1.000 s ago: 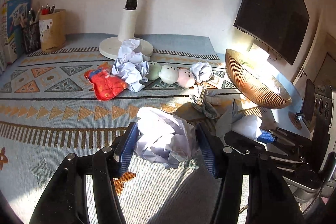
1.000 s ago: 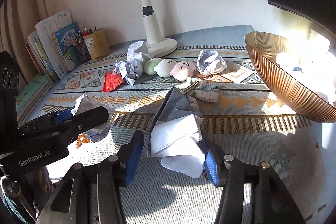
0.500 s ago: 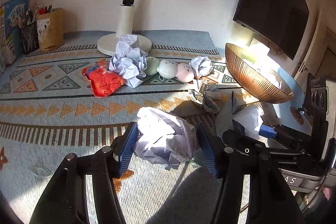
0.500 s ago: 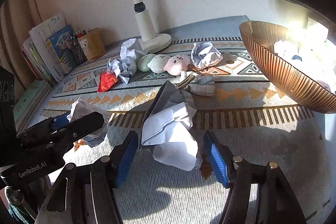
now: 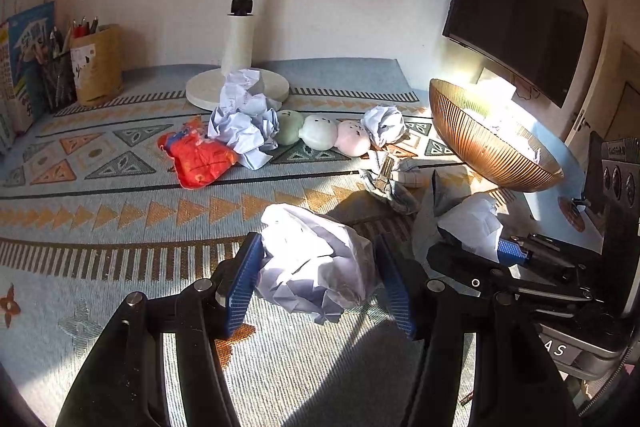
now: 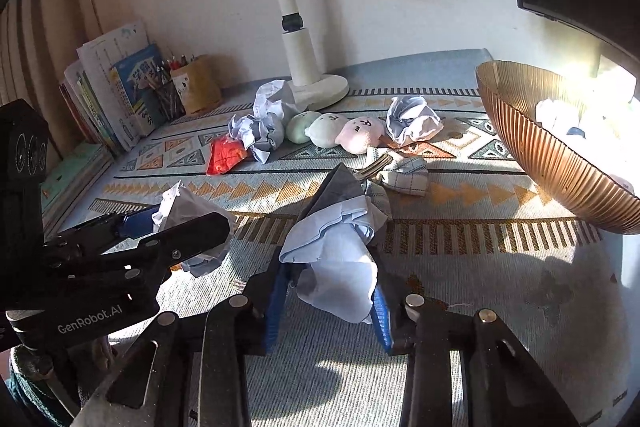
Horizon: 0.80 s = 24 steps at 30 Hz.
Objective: Organize objects
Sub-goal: 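Carry both papers up toward the amber bowl, then open both tools over the bowl to drop the papers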
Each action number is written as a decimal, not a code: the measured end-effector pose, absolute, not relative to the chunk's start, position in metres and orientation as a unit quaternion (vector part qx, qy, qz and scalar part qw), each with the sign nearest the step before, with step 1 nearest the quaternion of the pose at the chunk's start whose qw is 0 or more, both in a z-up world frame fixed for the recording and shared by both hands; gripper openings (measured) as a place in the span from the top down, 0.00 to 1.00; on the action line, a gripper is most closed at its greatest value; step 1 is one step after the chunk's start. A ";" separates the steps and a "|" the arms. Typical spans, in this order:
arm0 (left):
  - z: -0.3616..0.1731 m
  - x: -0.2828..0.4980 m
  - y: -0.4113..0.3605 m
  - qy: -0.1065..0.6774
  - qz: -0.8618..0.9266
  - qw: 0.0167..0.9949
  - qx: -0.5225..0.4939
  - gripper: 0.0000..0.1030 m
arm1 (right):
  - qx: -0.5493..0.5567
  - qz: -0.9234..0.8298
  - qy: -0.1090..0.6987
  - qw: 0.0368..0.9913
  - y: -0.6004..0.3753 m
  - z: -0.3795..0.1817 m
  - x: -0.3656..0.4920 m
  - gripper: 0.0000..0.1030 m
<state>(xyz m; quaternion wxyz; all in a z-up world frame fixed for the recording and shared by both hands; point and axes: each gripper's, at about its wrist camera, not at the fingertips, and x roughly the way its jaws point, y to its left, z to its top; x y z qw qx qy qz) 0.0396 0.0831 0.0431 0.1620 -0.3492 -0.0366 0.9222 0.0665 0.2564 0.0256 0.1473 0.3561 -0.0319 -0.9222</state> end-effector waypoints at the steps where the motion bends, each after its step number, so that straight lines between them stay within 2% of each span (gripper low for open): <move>1: 0.043 0.040 0.084 -0.035 0.922 0.162 -0.349 0.46 | 0.353 -0.923 -0.029 0.147 0.256 0.026 0.068 0.65; 8: 0.043 0.031 0.081 -0.057 0.903 0.197 -0.377 0.46 | 0.329 -0.934 -0.049 0.133 0.269 0.035 0.077 0.65; 11: 0.062 0.029 0.093 -0.049 0.902 0.221 -0.367 0.47 | 0.327 -0.937 -0.052 0.112 0.286 0.042 0.082 0.65; 18: 0.140 -0.007 0.164 -0.037 0.894 0.325 -0.307 0.46 | 0.220 -0.971 -0.090 0.029 0.366 0.129 0.093 0.65; 23: 0.153 -0.062 0.228 -0.037 0.885 0.340 -0.315 0.47 | 0.203 -0.973 -0.100 -0.048 0.413 0.165 0.054 0.65; 24: 0.154 -0.070 0.240 -0.030 0.888 0.339 -0.310 0.46 | 0.209 -0.970 -0.109 -0.051 0.421 0.166 0.042 0.60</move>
